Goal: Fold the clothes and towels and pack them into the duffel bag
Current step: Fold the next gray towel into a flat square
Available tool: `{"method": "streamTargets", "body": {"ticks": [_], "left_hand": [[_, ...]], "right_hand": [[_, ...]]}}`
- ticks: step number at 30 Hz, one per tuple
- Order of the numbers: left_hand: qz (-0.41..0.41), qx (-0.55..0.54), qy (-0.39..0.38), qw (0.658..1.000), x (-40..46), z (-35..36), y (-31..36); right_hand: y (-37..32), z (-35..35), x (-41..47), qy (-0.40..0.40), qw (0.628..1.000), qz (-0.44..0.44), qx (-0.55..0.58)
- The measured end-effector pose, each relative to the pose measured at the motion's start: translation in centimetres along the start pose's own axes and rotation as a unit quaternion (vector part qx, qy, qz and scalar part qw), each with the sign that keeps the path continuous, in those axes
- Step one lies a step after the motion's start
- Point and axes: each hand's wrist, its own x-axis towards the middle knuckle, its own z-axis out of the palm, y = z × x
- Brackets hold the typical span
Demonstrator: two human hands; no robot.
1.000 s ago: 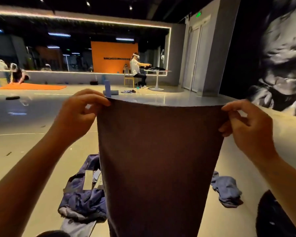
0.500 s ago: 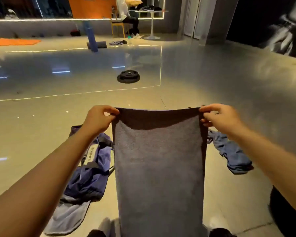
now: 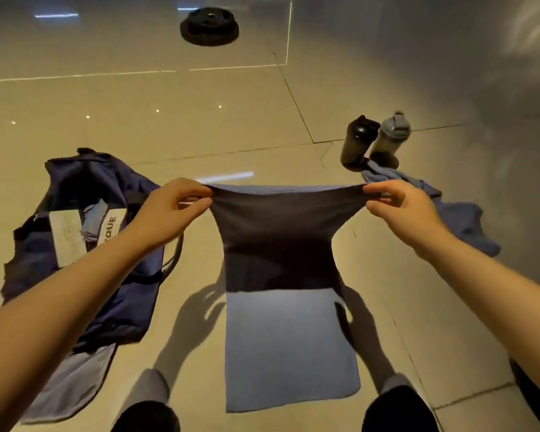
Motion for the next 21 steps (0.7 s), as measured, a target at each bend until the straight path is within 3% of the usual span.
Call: {"method": "streamTargets", "body": {"ticks": [7, 12, 14, 17, 19, 21], "left_hand": [[0.071, 0.12, -0.187, 0.972, -8.8, 8.1, -7.7], [0.21, 0.277, -0.291, 0.891, -15.9, 15.1, -14.5], [0.216, 0.324, -0.3, 0.871, -17.8, 17.1, -16.5], [0.198, 0.338, -0.305, 0.868, -19.1, 17.9, -18.0], [0.214, 0.347, -0.285, 0.867, -19.2, 17.7, -17.9], [0.242, 0.36, -0.209, 0.876, -18.4, 17.1, -16.8]], "right_hand": [[9.8, 3.9, -6.6, -0.093, 0.988, -0.017, -0.124], [18.4, 8.2, -11.8, -0.279, 0.918, -0.014, -0.281], [20.8, 9.7, -13.1, -0.349, 0.881, -0.019, -0.319], [22.2, 10.9, -14.1, -0.368, 0.855, -0.036, -0.363], [22.4, 10.8, -14.2, -0.358, 0.86, -0.029, -0.362], [22.0, 10.1, -13.6, -0.309, 0.884, -0.042, -0.349]]}}
